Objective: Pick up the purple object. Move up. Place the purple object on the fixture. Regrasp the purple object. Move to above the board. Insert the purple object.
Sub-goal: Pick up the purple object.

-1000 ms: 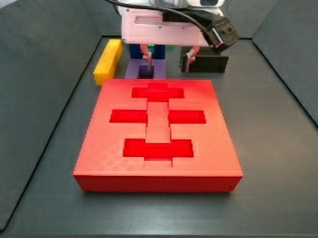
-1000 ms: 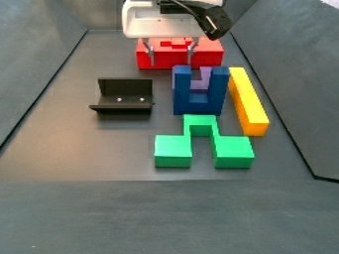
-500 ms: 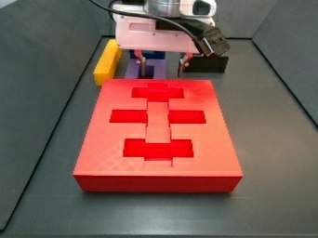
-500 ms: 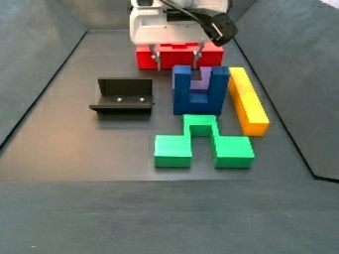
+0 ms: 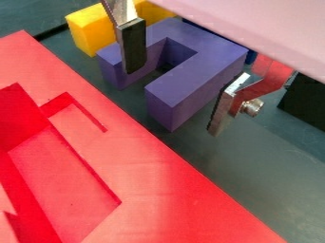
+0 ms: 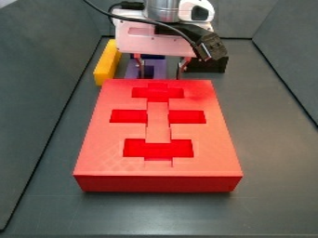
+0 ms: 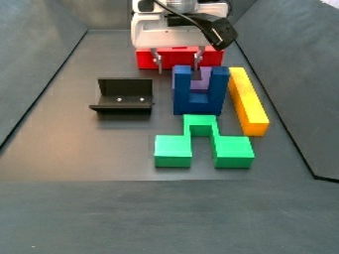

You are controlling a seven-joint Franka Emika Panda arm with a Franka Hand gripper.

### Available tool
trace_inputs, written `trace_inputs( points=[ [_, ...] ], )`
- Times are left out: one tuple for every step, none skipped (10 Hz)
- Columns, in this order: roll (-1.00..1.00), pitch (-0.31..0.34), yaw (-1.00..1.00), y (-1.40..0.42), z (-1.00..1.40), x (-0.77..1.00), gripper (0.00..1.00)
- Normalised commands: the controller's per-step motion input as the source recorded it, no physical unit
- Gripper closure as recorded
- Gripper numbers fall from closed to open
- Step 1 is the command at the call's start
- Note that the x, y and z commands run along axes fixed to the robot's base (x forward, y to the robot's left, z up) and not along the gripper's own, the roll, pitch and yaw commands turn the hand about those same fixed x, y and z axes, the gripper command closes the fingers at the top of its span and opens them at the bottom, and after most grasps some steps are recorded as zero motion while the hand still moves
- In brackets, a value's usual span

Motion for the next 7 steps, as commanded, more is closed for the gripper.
trace_inputs(
  points=[
    [0.0, 0.0, 0.0, 0.0, -0.11, 0.0, 0.0],
    [0.0, 0.0, 0.0, 0.0, 0.0, 0.0, 0.0],
    [0.0, 0.0, 0.0, 0.0, 0.0, 0.0, 1.0],
    [0.0, 0.0, 0.0, 0.0, 0.0, 0.0, 1.0],
    [0.0, 0.0, 0.0, 0.0, 0.0, 0.0, 1.0],
    [0.0, 0.0, 0.0, 0.0, 0.0, 0.0, 1.0],
    [0.0, 0.0, 0.0, 0.0, 0.0, 0.0, 1.0]
  ],
)
